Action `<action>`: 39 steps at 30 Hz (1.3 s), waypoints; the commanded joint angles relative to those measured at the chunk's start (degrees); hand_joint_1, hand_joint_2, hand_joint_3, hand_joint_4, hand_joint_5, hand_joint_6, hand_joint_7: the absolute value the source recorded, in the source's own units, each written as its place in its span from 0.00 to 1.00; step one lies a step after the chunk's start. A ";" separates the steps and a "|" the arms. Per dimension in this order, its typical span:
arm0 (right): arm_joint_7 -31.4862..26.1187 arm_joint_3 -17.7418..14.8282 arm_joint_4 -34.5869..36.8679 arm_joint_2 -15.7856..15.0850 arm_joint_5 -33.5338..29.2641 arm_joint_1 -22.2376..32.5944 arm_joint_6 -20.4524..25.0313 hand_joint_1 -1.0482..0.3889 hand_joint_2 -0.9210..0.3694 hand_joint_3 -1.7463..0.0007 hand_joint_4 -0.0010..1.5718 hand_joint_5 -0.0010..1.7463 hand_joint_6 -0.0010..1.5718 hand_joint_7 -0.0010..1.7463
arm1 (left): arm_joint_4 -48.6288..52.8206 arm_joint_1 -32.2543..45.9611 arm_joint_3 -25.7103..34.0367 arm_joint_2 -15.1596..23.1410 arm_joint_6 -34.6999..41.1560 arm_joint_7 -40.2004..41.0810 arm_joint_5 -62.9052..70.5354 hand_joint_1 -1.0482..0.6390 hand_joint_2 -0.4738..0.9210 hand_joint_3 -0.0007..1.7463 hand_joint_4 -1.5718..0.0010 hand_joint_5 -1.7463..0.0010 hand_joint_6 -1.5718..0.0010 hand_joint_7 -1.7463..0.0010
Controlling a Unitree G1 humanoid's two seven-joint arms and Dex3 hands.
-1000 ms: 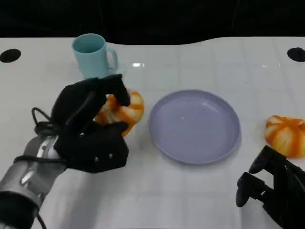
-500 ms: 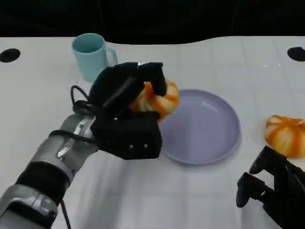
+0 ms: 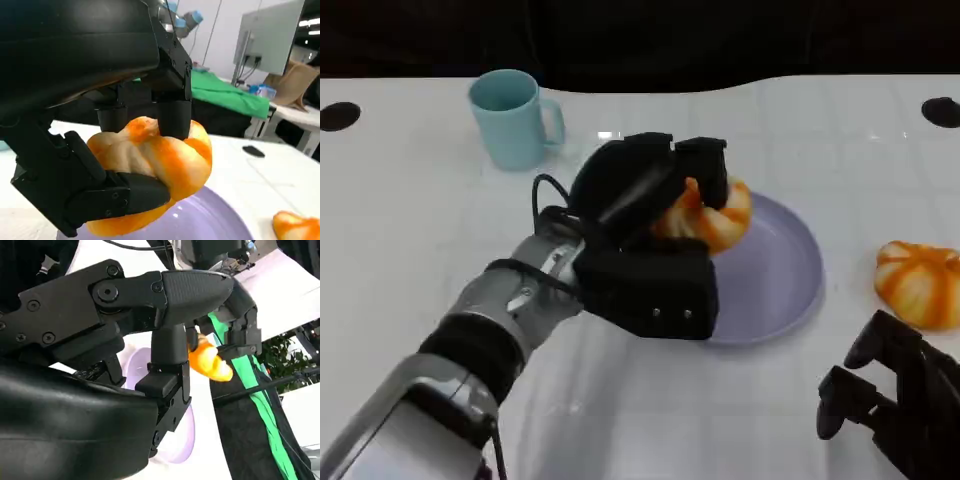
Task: Grasp the bread from the table and place it into the plate.
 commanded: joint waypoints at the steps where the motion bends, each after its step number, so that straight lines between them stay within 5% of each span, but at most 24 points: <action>1: 0.33 -0.46 -0.83 -0.63 0.41 0.47 -0.36 0.32 0.00 0.79 0.47 1.00 0.36 0.93 | 1.91 -2.48 -0.86 -0.87 -0.20 0.24 0.24 0.49 0.70 0.65 0.43 0.00 0.57 0.00; 9: 0.18 -0.12 -1.46 -0.70 0.22 0.77 -0.02 0.32 0.00 0.78 0.47 1.00 0.36 0.94 | 6.82 -4.67 -2.32 -2.49 -0.87 -0.85 0.19 0.50 0.72 0.61 0.43 0.00 0.57 0.00; 12: 0.15 0.02 -1.63 -0.32 0.27 0.88 -0.37 0.32 0.00 0.78 0.47 1.00 0.36 0.93 | 8.33 -5.41 -1.59 -2.00 -1.64 -8.83 -2.46 0.48 0.87 0.41 0.54 0.14 0.58 0.42; 14: -0.09 0.00 -1.70 -0.31 0.28 0.88 -0.14 0.32 0.00 0.78 0.47 1.00 0.36 0.93 | 8.77 -5.82 -2.02 -1.29 -2.11 -12.65 -2.89 0.43 0.97 0.25 0.67 0.34 0.67 0.67; 17: 0.03 0.01 -1.62 -0.34 0.25 0.91 -0.29 0.32 0.00 0.79 0.47 1.00 0.37 0.93 | 8.65 -6.16 -2.48 -0.71 -1.89 -15.99 -2.74 0.36 1.00 0.21 0.84 0.53 0.78 0.83; 21: -0.08 0.03 -1.71 -0.28 0.10 0.98 -0.48 0.32 0.00 0.79 0.47 1.00 0.37 0.92 | 7.31 -6.30 -2.51 -0.18 -1.07 -19.76 -2.83 0.22 1.00 0.24 0.98 0.69 0.89 0.92; 28: 0.21 -0.10 -1.44 -0.24 0.50 0.90 -0.39 0.32 0.00 0.78 0.46 1.00 0.37 0.93 | 5.66 -5.44 -2.06 1.23 -2.74 -21.99 -3.36 0.09 1.00 0.25 1.00 0.86 0.93 0.95; 39: 0.17 0.02 -1.30 -0.29 -0.13 0.79 -0.99 0.32 0.00 0.79 0.47 1.00 0.37 0.92 | -0.35 -2.28 0.34 5.64 -7.40 -26.34 -7.48 0.06 1.00 0.27 0.99 0.91 0.93 0.95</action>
